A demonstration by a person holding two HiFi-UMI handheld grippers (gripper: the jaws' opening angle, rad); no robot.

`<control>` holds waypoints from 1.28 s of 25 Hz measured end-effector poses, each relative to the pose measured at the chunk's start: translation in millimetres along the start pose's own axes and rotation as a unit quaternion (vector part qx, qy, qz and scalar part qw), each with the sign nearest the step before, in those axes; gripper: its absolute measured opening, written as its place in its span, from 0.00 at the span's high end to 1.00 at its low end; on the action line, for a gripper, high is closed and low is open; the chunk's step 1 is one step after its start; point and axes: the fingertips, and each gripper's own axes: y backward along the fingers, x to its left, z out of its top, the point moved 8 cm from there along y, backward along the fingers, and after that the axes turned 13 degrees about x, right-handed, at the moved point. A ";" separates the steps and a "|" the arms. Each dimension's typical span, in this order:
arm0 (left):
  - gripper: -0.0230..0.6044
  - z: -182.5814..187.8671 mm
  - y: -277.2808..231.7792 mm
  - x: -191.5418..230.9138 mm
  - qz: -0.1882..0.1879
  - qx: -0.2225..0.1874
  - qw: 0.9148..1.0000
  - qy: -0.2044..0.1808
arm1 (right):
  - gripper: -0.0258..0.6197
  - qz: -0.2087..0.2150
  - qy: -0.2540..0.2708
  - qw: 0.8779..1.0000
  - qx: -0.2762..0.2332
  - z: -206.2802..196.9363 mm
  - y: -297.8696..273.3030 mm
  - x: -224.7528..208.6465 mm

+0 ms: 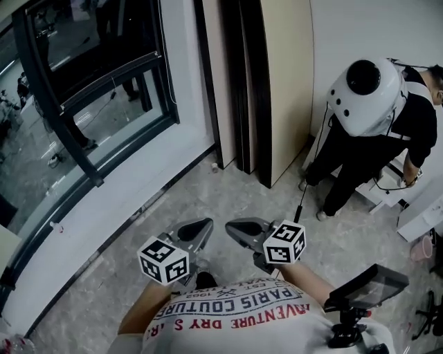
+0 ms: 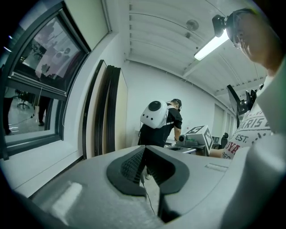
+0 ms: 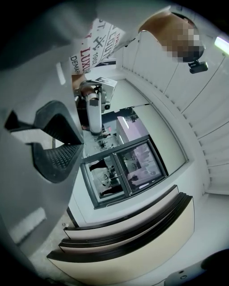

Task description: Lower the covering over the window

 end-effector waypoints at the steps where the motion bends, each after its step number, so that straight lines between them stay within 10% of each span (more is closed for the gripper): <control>1: 0.96 4.2 -3.6 17.5 -0.002 0.000 1.000 0.002 | 0.96 -0.002 -0.002 1.000 0.001 7.3 -11.2 -10.7; 17: 0.96 95.8 -9.2 282.6 0.005 -0.018 1.000 0.016 | 0.96 -0.011 -0.002 1.000 -0.005 157.3 -189.6 -147.9; 32: 0.96 111.6 -8.7 375.4 0.023 -0.033 0.999 0.021 | 0.96 0.011 0.014 1.000 0.003 205.0 -267.0 -197.0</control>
